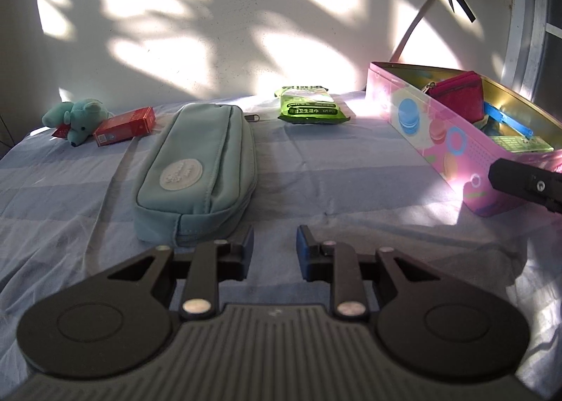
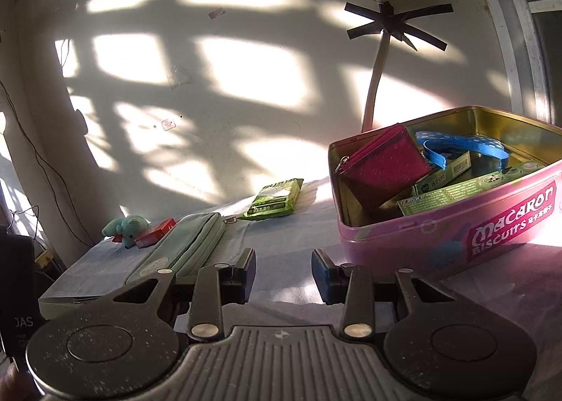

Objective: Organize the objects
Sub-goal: 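Withdraw the right gripper from the tin, then move the left gripper to the teal zip pouch on the bed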

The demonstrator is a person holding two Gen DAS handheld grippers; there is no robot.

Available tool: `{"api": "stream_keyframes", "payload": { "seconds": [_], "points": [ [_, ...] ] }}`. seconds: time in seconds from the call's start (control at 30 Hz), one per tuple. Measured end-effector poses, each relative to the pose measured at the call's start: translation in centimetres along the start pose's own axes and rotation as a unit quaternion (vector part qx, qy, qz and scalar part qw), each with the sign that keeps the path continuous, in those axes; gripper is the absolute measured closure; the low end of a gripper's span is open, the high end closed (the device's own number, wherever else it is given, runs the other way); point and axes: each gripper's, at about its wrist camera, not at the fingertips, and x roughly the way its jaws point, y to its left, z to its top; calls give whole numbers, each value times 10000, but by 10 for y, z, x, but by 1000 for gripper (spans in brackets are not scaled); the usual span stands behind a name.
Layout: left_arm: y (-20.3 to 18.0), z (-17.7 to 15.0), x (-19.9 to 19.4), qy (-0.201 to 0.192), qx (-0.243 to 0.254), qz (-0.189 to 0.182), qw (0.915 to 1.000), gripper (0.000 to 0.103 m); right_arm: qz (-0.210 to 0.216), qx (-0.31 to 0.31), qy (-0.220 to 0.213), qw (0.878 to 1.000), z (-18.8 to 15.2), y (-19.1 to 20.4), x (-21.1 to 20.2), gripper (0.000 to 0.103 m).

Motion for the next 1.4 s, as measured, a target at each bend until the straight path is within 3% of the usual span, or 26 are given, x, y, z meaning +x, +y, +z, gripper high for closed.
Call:
{"api": "stream_keyframes", "payload": {
  "seconds": [0.77, 1.0, 1.3, 1.4],
  "points": [
    [78, -19, 6, -95, -488, 534, 9973, 65, 301, -349, 898, 9949, -24, 44, 48, 66],
    [137, -20, 10, -121, -1327, 1049, 9855, 65, 583, -397, 1087, 9916, -21, 65, 70, 66],
    [155, -24, 3, -413, -1830, 891, 9782, 65, 954, -1417, 1333, 9762, -28, 117, 106, 63],
    [164, -26, 1, -472, -2099, 835, 9730, 65, 1040, -1750, 1375, 9694, -26, 128, 116, 55]
  ]
}}
